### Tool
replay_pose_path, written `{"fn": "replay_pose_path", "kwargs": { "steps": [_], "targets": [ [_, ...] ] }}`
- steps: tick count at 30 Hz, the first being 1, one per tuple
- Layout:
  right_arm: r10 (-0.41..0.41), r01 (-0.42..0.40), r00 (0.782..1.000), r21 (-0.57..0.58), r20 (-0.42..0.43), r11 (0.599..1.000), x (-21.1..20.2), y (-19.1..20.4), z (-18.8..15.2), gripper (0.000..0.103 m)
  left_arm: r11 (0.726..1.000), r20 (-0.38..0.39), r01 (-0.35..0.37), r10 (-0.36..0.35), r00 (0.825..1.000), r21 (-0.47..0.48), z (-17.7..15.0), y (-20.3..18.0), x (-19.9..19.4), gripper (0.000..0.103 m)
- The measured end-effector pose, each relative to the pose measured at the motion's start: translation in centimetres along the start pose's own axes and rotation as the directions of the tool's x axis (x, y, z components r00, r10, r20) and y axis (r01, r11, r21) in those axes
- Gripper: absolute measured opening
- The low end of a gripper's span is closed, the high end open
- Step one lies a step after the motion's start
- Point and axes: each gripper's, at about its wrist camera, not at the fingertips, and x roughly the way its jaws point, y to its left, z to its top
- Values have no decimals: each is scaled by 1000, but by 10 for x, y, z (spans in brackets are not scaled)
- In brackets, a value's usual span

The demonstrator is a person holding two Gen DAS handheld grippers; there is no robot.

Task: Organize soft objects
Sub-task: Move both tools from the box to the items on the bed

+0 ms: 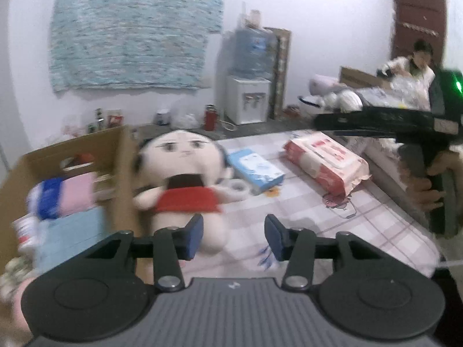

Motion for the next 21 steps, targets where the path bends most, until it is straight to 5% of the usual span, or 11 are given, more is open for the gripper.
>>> {"fn": "replay_pose_path", "kwargs": {
  "steps": [4,11,17,21],
  "targets": [
    [6,0,995,61,-95,998,68,-25,1,81,998,-10,23,-22,1000,62,11,-27,76,40],
    [-127,110,956,-79,-266,991,171,-26,3,74,963,-49,34,-21,999,268,16,-53,177,39],
    [-221,165,930,-204,-294,965,198,-25,-16,73,981,-102,23,-3,995,193,23,-40,224,40],
    [-232,185,921,-175,-313,967,199,-42,-21,74,984,-114,16,5,993,179,23,-35,235,40]
  ]
}}
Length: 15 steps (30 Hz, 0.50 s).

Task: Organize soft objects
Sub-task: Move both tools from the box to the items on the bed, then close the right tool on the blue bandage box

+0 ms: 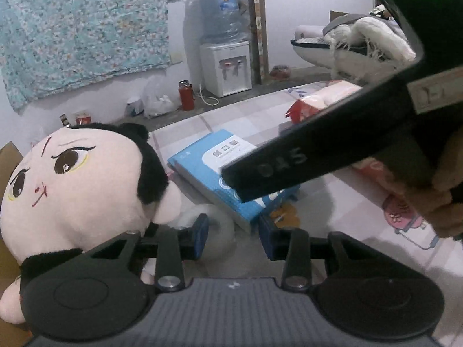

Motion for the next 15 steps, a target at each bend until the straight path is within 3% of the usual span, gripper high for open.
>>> {"fn": "replay_pose_path", "kwargs": {
  "steps": [15],
  "targets": [
    [-1,1,1000,-8,-4,1000,2,2,-10,74,1000,24,-18,18,1000,-4,-2,0,-16,40]
  ]
}}
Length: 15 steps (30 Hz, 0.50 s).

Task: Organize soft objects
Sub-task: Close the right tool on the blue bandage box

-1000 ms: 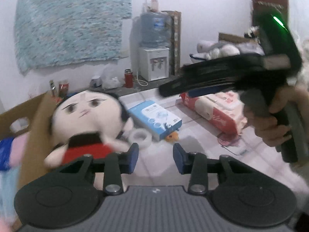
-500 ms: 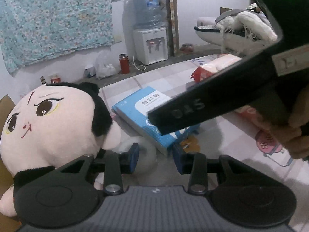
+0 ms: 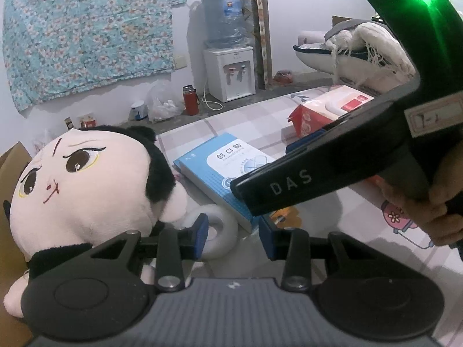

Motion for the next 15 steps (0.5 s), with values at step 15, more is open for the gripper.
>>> {"fn": "replay_pose_path", "kwargs": {
  "steps": [15],
  "targets": [
    [-6,6,1000,-22,-3,1000,1,6,-2,78,1000,-3,0,0,1000,5,0,0,2,43]
  ]
}}
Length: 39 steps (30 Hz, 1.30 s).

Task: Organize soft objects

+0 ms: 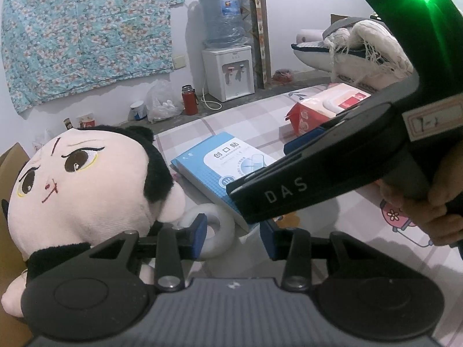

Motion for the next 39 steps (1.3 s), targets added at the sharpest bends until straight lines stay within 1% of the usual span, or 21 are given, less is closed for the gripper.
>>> {"fn": "replay_pose_path", "kwargs": {
  "steps": [2,4,7,12,16,17,18,19,21,22,24,28,30,31,32,33,34,36,38,39],
  "targets": [
    [1,-1,1000,9,1,1000,0,-1,0,80,1000,0,4,-4,1000,0,0,0,1,44],
    [3,-3,1000,18,3,1000,2,-3,0,83,1000,0,24,-24,1000,-15,0,1,2,45],
    [6,-6,1000,11,7,1000,2,-4,-1,84,998,-16,52,-52,999,-27,1,2,7,47],
    [11,-11,1000,6,9,1000,1,-4,-1,84,999,-23,53,-53,998,1,-2,-3,10,47],
    [11,-12,1000,9,9,1000,1,-5,-2,82,998,-30,60,-60,998,-9,0,-2,11,46],
    [13,-13,1000,10,8,1000,1,-5,-2,82,998,-31,60,-60,998,-8,0,-2,11,46],
    [23,-23,1000,18,6,1000,0,-5,-2,78,998,-31,61,-61,998,-8,-1,-2,11,46],
    [46,-46,999,42,-2,998,0,-7,-2,72,998,-32,64,-64,997,-11,-1,-1,11,45],
    [107,-103,994,129,-25,986,1,-17,-1,67,998,-38,65,-65,997,-11,0,0,11,41],
    [120,-116,993,152,-21,982,1,-20,-3,64,998,-40,64,-65,997,-15,0,1,11,38],
    [111,-108,994,138,-17,985,-3,-18,-5,64,997,-44,69,-70,997,-23,0,3,9,34],
    [108,-104,994,162,-14,981,-10,-18,-13,62,996,-60,86,-88,994,-34,-4,4,3,27],
    [101,-97,995,164,-14,982,-15,-17,-17,62,995,-64,93,-96,993,-45,-7,5,0,25],
    [97,-93,995,168,-15,981,-18,-17,-21,60,994,-66,96,-100,993,-50,-9,5,-2,24],
    [79,-75,997,155,-21,985,-21,-15,-24,54,994,-68,97,-100,993,-53,-10,5,-4,24],
    [38,-35,999,121,-24,992,-24,-12,-27,49,994,-69,96,-100,993,-51,-11,4,-6,24],
    [-4,6,1000,81,-21,997,-27,-6,-32,49,994,-69,96,-100,993,-49,-13,3,-8,24],
    [-50,50,999,40,-5,998,-31,4,-43,50,995,-66,93,-96,993,-48,-16,0,-11,24],
    [-63,63,998,30,0,998,-35,11,-49,50,995,-64,88,-90,994,-38,-16,-3,-11,24],
    [-59,58,998,62,3,996,-38,10,-52,51,995,-63,89,-91,994,-42,-17,-2,-11,24]
  ]
}}
